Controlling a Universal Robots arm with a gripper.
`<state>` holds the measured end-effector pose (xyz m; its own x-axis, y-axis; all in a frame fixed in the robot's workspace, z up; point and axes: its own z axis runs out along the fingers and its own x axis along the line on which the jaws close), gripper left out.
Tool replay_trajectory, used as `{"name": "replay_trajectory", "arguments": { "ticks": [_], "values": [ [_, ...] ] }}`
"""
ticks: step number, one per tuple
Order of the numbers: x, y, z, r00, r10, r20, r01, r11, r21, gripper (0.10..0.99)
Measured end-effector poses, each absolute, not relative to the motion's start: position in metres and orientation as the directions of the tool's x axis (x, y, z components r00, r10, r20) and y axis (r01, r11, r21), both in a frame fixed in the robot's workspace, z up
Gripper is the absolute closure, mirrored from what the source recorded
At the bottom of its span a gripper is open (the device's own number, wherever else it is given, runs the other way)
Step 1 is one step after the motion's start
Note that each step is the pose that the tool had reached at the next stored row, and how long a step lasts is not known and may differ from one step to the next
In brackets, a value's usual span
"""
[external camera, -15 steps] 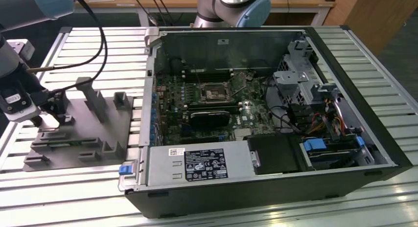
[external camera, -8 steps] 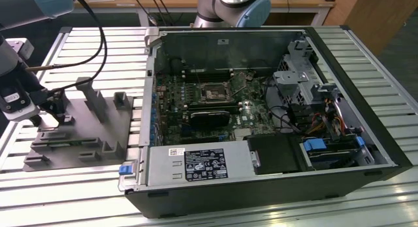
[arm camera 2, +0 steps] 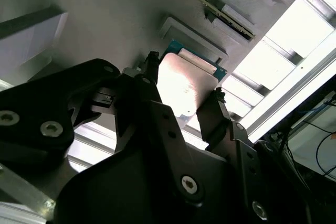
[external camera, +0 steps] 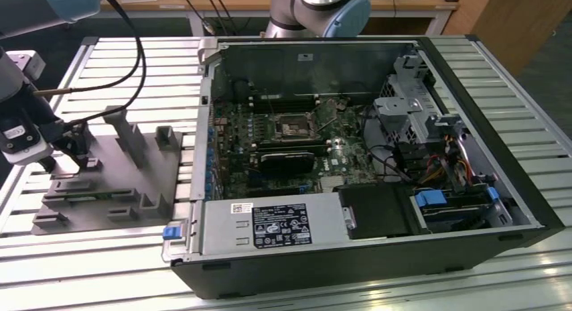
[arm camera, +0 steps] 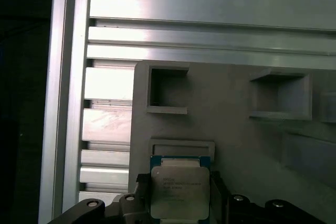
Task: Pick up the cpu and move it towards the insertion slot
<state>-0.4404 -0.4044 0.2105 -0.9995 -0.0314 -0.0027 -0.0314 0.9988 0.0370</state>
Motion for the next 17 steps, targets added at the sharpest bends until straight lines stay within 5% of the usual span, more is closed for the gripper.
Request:
{"name": "replay_trajectory", "arguments": {
  "ticks": [17],
  "values": [
    [-0.4404, -0.4041, 0.2178, -1.0, -0.031, -0.003, -0.031, 0.999, 0.037, 0.545]
  ]
}}
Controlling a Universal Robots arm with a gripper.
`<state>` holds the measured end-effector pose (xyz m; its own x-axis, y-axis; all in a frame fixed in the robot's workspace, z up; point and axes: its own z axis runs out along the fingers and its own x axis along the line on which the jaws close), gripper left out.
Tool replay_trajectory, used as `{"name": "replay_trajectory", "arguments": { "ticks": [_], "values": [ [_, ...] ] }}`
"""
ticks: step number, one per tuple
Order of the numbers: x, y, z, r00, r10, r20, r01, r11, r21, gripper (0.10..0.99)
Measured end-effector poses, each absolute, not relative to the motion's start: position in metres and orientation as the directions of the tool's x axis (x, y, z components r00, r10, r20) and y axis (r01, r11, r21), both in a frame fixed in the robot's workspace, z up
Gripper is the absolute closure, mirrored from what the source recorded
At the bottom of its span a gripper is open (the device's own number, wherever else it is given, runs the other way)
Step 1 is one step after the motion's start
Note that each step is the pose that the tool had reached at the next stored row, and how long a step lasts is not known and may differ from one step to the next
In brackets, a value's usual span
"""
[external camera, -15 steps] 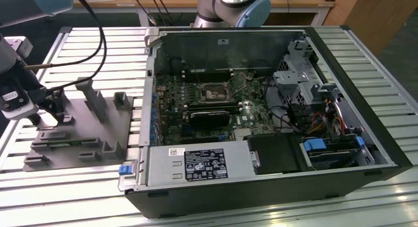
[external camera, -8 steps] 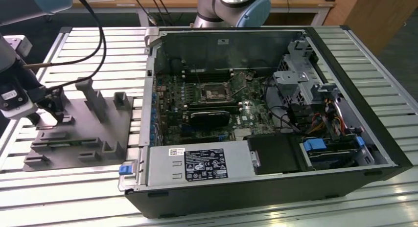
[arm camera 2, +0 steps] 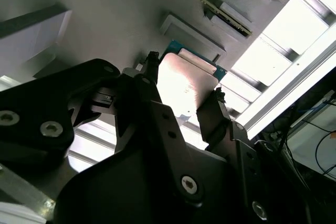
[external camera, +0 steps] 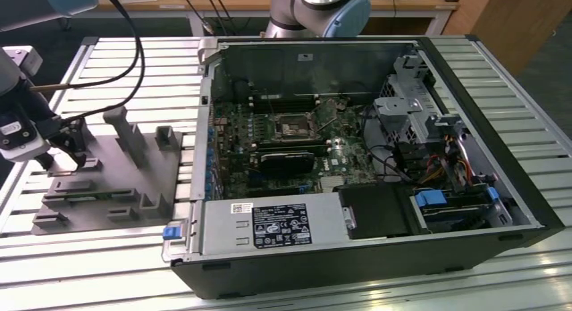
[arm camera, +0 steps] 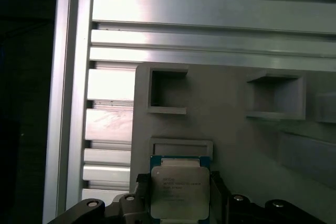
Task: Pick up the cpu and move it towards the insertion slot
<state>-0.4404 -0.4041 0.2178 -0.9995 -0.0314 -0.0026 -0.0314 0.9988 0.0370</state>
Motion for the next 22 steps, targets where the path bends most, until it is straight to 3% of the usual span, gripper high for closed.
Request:
{"name": "replay_trajectory", "arguments": {
  "ticks": [22],
  "values": [
    [-0.441, -0.404, 0.239, -1.0, -0.031, -0.003, -0.031, 0.999, 0.037, 0.545]
  ]
}}
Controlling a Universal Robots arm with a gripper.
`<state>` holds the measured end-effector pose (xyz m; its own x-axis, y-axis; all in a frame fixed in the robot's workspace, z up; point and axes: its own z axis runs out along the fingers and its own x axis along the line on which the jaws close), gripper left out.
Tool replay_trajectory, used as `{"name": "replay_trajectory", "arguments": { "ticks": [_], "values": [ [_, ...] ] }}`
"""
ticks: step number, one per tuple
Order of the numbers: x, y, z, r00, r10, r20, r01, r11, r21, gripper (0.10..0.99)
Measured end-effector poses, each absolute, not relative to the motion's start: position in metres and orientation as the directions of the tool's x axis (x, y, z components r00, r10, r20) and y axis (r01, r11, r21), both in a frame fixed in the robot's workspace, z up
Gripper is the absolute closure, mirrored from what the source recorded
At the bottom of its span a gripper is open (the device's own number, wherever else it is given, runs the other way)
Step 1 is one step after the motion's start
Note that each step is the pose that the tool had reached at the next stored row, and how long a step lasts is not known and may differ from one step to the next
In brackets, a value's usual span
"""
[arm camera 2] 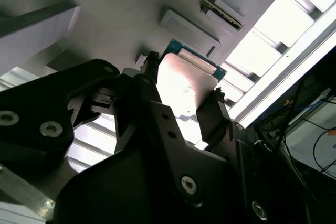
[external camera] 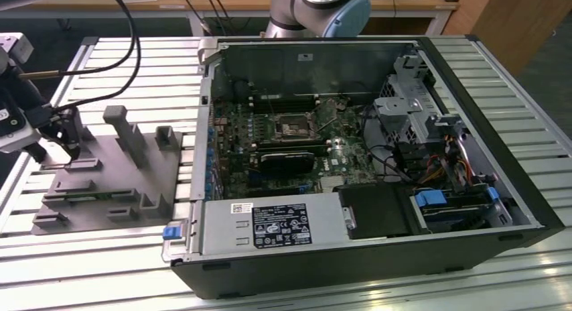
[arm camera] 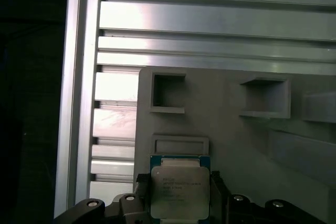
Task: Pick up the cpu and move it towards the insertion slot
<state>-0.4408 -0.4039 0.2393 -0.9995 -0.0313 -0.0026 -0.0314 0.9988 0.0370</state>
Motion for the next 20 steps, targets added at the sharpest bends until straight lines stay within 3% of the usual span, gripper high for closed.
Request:
{"name": "replay_trajectory", "arguments": {
  "ticks": [20],
  "values": [
    [-0.441, -0.404, 0.263, -1.0, -0.031, -0.003, -0.031, 0.999, 0.037, 0.545]
  ]
}}
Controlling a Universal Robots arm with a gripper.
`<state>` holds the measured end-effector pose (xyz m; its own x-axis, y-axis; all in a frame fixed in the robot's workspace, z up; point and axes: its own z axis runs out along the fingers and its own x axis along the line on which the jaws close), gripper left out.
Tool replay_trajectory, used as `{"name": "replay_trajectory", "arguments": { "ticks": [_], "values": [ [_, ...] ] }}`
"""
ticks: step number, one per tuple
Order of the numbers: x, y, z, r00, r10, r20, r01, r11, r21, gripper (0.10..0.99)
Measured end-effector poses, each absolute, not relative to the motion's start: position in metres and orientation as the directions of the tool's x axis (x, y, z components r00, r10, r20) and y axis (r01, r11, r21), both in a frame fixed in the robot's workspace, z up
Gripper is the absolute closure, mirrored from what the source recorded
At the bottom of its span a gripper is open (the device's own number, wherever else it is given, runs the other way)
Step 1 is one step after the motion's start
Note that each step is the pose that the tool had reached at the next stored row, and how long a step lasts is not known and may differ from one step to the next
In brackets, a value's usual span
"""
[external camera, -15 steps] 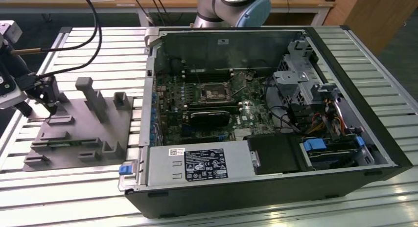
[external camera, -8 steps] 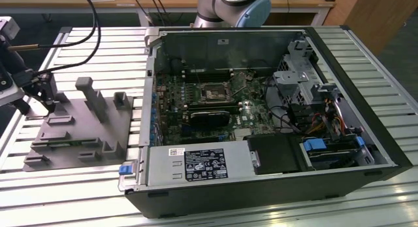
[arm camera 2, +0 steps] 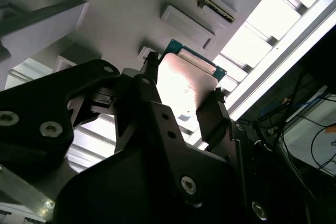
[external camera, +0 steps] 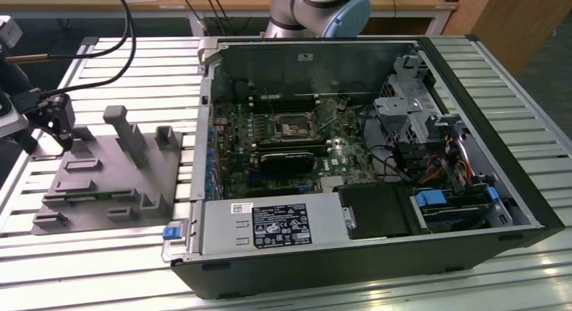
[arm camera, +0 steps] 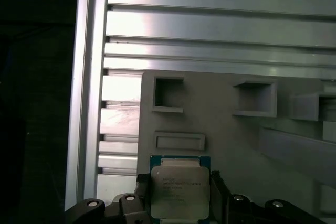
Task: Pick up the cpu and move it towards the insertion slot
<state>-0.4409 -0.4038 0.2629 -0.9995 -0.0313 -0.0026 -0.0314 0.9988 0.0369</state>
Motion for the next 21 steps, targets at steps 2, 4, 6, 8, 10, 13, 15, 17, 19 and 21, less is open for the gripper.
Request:
{"name": "replay_trajectory", "arguments": {
  "ticks": [2, 4, 6, 8, 10, 13, 15, 17, 19, 21],
  "values": [
    [-0.441, -0.404, 0.265, -1.0, -0.031, -0.003, -0.031, 0.999, 0.037, 0.545],
    [-0.441, -0.404, 0.266, -1.0, -0.031, -0.003, -0.031, 0.999, 0.037, 0.545],
    [-0.441, -0.404, 0.269, -1.0, -0.031, -0.003, -0.031, 0.999, 0.037, 0.545],
    [-0.441, -0.404, 0.271, -1.0, -0.031, -0.003, -0.031, 0.999, 0.037, 0.545],
    [-0.441, -0.404, 0.274, -1.0, -0.031, -0.003, -0.031, 0.999, 0.037, 0.545],
    [-0.441, -0.404, 0.279, -1.0, -0.031, -0.003, -0.031, 0.999, 0.037, 0.545],
    [-0.441, -0.404, 0.283, -1.0, -0.031, -0.003, -0.031, 0.999, 0.037, 0.545],
    [-0.441, -0.404, 0.287, -1.0, -0.031, -0.003, -0.031, 0.999, 0.037, 0.545],
    [-0.441, -0.404, 0.291, -1.0, -0.031, -0.003, -0.031, 0.999, 0.037, 0.545],
    [-0.441, -0.404, 0.296, -1.0, -0.031, -0.003, -0.031, 0.999, 0.037, 0.545]
  ]
}}
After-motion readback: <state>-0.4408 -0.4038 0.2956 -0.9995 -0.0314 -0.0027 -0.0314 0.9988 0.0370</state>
